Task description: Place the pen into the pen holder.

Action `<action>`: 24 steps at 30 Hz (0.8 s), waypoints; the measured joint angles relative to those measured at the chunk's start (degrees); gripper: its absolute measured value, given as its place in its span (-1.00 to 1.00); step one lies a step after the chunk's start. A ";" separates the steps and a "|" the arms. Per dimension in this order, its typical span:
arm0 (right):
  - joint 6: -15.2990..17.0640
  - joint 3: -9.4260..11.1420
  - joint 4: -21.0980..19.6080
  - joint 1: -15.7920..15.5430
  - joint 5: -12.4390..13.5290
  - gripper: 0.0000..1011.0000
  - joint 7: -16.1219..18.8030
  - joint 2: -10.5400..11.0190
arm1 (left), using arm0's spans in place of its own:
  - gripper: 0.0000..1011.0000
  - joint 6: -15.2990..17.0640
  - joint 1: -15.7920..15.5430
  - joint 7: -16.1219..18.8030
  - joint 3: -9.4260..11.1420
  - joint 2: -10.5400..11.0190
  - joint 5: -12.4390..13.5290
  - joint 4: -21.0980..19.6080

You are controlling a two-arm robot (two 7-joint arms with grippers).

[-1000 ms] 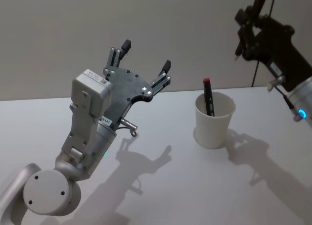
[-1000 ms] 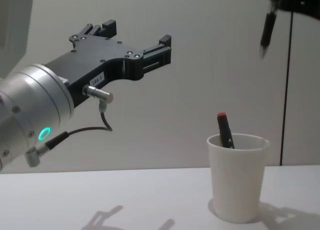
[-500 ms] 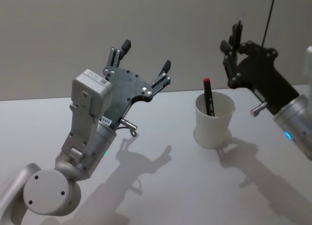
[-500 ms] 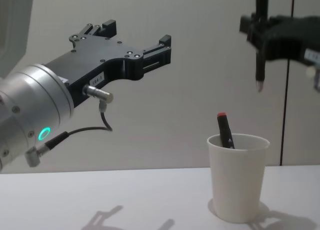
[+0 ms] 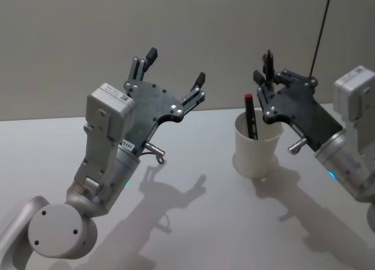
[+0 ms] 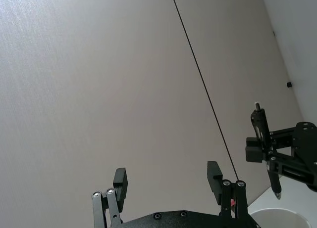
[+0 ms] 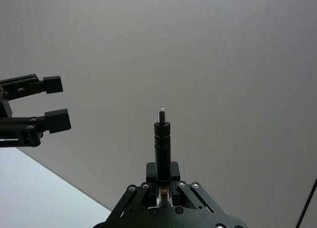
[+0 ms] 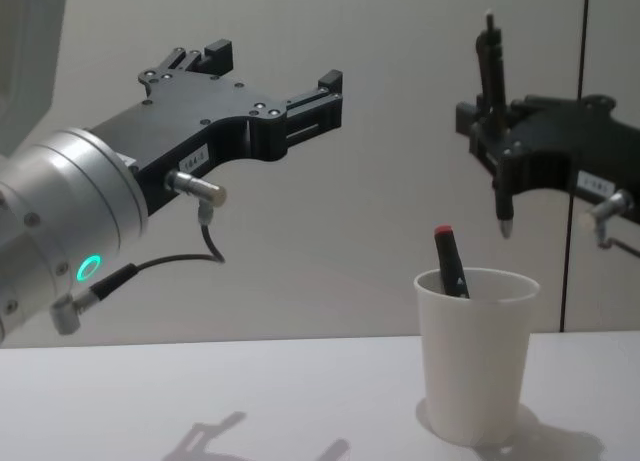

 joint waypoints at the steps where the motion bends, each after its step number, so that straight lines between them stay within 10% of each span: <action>1: -0.02 -0.08 0.28 0.09 -0.15 -0.71 0.01 -0.16 | 0.98 0.00 0.00 0.00 0.00 0.00 0.00 0.00; 18: 0.33 -1.03 3.21 1.04 -1.32 -0.71 0.82 -1.93 | 0.98 0.00 0.00 0.00 0.00 0.00 0.00 0.00; 24: 0.44 -1.18 3.64 1.18 -1.48 -0.40 0.97 -2.18 | 0.98 0.00 0.00 0.00 0.00 0.00 0.00 0.00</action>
